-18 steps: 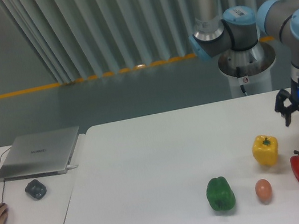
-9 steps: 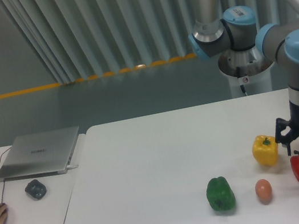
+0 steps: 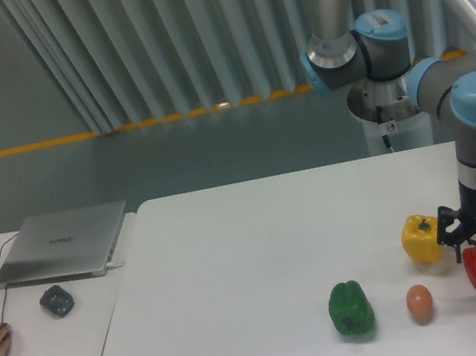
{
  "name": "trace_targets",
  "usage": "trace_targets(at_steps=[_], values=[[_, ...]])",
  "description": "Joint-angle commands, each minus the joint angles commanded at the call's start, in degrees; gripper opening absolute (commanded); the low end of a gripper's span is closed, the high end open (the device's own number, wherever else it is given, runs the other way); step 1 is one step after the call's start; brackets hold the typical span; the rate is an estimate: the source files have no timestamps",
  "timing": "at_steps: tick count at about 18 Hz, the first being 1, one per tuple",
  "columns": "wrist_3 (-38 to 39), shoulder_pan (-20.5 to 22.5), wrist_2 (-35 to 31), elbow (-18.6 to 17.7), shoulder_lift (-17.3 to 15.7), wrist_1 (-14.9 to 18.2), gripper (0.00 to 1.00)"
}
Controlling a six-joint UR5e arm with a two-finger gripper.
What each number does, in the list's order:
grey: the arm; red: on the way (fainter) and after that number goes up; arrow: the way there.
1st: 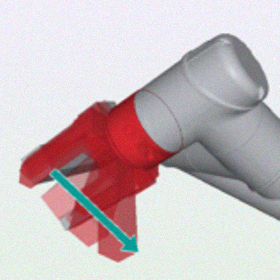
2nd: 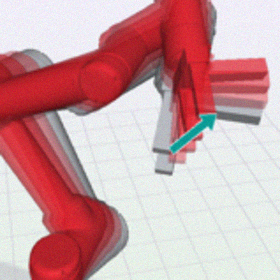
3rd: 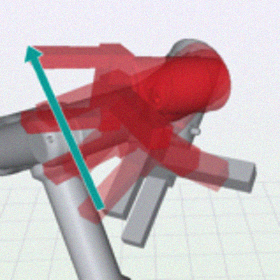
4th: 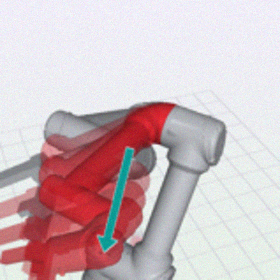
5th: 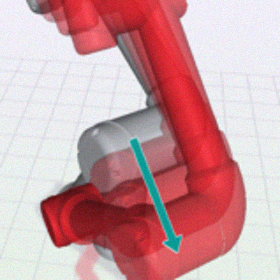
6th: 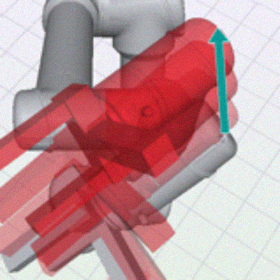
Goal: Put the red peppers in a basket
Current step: 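Lower the open gripper down over the red bell pepper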
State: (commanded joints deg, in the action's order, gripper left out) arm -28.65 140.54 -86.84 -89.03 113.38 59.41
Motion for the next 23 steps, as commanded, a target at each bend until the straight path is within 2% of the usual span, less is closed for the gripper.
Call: trace_targets(at_steps=[6, 23], values=[[-0.4, 0.0, 0.2, -0.6, 1.4, -0.4, 1.0], [-0.5, -0.1, 0.3, -0.9, 2.4, -1.0, 1.0]])
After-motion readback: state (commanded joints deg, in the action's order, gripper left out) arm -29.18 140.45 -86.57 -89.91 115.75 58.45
